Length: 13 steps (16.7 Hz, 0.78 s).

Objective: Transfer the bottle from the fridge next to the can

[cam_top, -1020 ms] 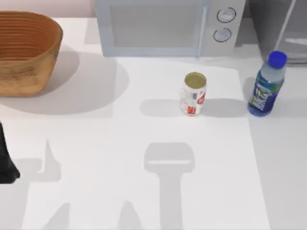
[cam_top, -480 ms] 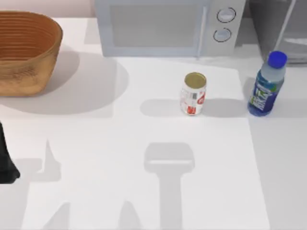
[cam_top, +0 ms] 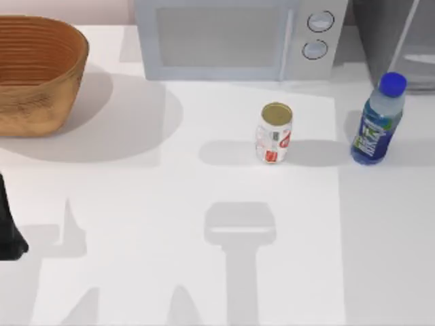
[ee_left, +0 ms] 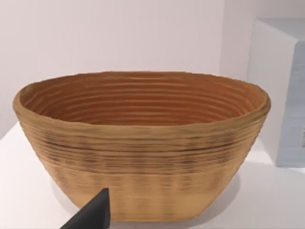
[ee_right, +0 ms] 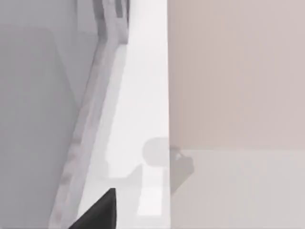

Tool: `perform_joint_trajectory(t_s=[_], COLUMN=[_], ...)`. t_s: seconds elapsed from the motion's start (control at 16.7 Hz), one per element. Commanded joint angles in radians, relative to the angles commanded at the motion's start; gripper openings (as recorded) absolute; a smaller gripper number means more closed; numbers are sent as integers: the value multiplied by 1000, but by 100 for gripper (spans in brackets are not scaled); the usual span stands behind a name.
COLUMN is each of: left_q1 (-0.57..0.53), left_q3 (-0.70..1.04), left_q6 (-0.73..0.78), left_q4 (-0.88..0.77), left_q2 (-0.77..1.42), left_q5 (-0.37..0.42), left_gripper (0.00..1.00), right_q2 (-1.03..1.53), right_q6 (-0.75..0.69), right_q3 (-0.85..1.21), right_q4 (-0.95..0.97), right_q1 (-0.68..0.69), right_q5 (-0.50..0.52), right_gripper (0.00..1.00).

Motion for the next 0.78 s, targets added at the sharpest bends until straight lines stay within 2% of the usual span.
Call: perform_joint_trajectory(t_s=[0.18,0.54,0.78], left_q1=[0,0,0], left_q3=[0,0,0], left_q6=[0,0,0], left_q4=[0,0,0], left_q2=[0,0,0], left_q5=[0,0,0], left_gripper=[100,100,100], right_q2=[-4,-10,-41], right_q6=[80,85,157], right_q3=[-2,-8,-27], right_q4=[78,87,147], right_q1=[68,63,171], right_q5=[12,12,97], right_gripper=[100,100,100])
